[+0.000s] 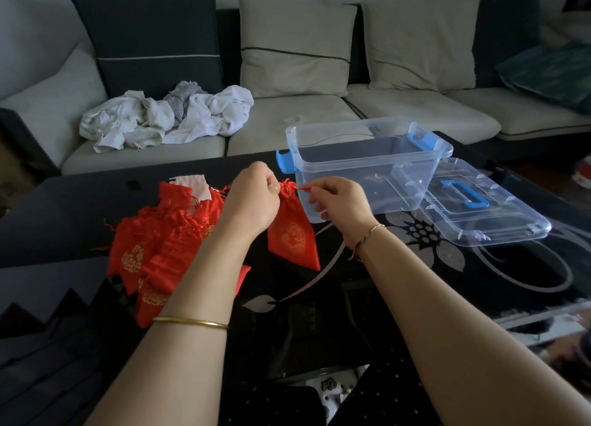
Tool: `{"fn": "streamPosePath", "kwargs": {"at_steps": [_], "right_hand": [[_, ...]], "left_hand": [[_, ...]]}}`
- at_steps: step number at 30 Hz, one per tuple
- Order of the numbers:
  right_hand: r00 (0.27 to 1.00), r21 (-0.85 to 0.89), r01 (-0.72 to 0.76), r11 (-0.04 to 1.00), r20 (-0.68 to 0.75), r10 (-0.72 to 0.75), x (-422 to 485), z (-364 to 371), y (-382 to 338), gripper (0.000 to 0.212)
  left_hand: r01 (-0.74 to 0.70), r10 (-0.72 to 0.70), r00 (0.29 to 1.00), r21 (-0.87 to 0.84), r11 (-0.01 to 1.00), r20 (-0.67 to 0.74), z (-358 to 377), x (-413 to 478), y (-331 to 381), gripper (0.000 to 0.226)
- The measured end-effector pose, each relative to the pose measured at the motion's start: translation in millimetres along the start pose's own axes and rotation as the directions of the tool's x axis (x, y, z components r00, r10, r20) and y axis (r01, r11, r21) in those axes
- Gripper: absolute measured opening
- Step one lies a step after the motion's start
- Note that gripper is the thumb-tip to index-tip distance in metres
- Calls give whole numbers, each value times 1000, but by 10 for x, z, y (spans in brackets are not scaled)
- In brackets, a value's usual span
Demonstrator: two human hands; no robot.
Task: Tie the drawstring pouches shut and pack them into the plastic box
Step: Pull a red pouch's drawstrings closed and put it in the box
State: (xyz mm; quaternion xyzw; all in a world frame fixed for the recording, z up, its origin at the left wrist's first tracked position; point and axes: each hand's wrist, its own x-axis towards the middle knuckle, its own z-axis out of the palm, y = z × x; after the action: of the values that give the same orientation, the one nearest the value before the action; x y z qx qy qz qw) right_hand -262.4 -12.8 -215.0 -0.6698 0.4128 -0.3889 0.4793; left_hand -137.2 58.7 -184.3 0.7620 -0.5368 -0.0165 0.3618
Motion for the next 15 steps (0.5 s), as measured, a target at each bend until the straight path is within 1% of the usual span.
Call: {"fn": "streamPosePath", "kwargs": {"at_steps": [2, 3, 4, 6, 8, 10, 11, 13, 15], "right_hand": [[988, 60, -72, 996, 142, 63, -41, -32, 8, 35], [978, 45, -93, 995, 190, 83, -62, -52, 16, 46], [971, -10, -91, 996, 219, 91, -88, -69, 20, 58], [969, -119, -56, 991, 231, 83, -124, -80, 15, 74], [975, -169, -15, 986, 217, 52, -148, -91, -5, 78], [980, -251, 56, 966, 197, -5, -166, -110, -21, 75], [982, -307, 98, 947, 182, -43, -173, -112, -26, 69], [982, -403, 166, 900, 151, -113, -183, -114, -49, 47], [981, -469, 188, 863, 136, -140, -196, -115, -85, 28]], "left_hand": [[56, -56, 998, -23, 998, 9, -23, 3, -37, 11], [78, -78, 997, -31, 996, 4, -34, 3, -52, 12], [96, -96, 995, -44, 994, -6, -40, 6, -63, 13], [125, -128, 991, -67, 990, -39, -50, 24, -67, 15], [147, -150, 986, -55, 988, -66, -42, 48, -67, 20], [162, -164, 984, -36, 986, -76, -23, 70, -65, 23], [166, -168, 983, -30, 986, -75, -23, 78, -65, 23], [165, -168, 983, -46, 985, -68, -28, 97, -56, 24], [160, -167, 984, -104, 982, -59, -28, 115, -26, 25]]}}
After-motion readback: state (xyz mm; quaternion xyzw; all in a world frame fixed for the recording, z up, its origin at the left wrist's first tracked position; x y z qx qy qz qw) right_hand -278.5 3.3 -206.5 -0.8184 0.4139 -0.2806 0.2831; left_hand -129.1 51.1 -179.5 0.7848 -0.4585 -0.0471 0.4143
